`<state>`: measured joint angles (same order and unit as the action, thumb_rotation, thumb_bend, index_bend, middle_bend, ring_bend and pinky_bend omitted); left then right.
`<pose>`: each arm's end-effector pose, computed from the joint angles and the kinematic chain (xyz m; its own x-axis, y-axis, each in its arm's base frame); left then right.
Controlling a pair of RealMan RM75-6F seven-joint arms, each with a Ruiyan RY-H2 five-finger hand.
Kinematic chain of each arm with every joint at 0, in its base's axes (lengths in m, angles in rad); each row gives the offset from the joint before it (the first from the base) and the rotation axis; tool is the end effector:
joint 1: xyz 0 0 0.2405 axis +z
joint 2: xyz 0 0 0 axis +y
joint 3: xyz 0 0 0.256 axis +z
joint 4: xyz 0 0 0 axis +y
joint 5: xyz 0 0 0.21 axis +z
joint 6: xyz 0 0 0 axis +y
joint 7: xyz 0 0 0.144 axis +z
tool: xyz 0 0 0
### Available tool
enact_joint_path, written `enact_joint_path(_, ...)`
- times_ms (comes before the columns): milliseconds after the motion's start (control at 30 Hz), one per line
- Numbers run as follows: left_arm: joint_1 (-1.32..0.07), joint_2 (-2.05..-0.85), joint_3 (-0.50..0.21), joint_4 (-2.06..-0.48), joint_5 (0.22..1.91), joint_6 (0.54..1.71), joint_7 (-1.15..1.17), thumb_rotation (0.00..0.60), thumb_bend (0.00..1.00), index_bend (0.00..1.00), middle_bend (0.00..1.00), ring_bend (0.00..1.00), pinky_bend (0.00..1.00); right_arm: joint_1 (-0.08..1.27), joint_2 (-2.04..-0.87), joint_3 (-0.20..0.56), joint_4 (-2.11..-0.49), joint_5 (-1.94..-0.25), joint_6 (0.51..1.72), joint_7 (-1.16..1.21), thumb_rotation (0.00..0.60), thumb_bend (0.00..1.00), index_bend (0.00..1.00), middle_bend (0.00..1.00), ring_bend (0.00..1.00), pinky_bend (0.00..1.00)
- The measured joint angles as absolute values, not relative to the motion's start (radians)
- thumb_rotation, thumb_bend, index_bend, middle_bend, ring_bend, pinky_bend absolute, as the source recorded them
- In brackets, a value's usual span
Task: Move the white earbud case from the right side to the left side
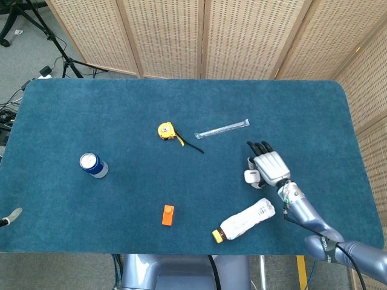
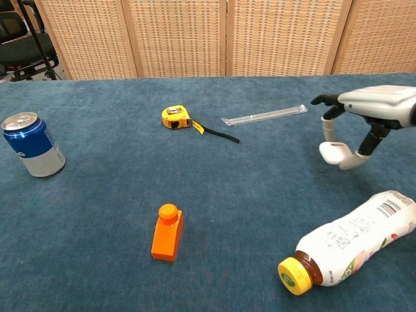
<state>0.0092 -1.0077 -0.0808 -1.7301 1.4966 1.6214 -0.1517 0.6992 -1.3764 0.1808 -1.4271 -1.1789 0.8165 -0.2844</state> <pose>-0.3008 0.1565 0.2053 0.2497 -0.1354 0.9588 0.9682 0.0497 -0.2451 -0.2001 -0.3634 0.0340 0.5733 -0.2740 0.7722 -0.8064 -0.3553 0.4727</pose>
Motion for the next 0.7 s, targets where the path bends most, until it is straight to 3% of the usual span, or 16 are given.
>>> enact_joint_path(333, 0.008, -0.994, -0.086, -1.721, 1.485, 1.611, -0.199, 0.600, 0.01, 0.00, 0.00, 0.00, 0.00, 0.843, -1.451, 0.249, -1.543, -0.884, 0.857, -0.597, 0.600, 0.39, 0.56, 0.01, 0.00, 0.00)
enact_joint_path(600, -0.009, -0.987, -0.086, -1.709, 1.476, 1.572, -0.220, 0.600, 0.01, 0.00, 0.00, 0.00, 0.00, 0.995, -1.700, 0.274, -1.515, -0.541, 1.002, -0.839, 0.600, 0.39, 0.57, 0.01, 0.00, 0.00)
enact_joint_path(667, -0.011, -0.986, -0.085, -1.708, 1.478, 1.570, -0.225, 0.600, 0.01, 0.00, 0.00, 0.00, 0.00, 1.021, -1.755, 0.276, -1.484, -0.512, 1.027, -0.861, 0.600, 0.31, 0.51, 0.01, 0.00, 0.00)
enact_joint_path(700, -0.011, -0.986, -0.084, -1.707, 1.480, 1.570, -0.227, 0.600, 0.01, 0.00, 0.00, 0.00, 0.00, 1.034, -1.784, 0.277, -1.460, -0.506, 1.040, -0.869, 0.600, 0.20, 0.41, 0.00, 0.00, 0.00)
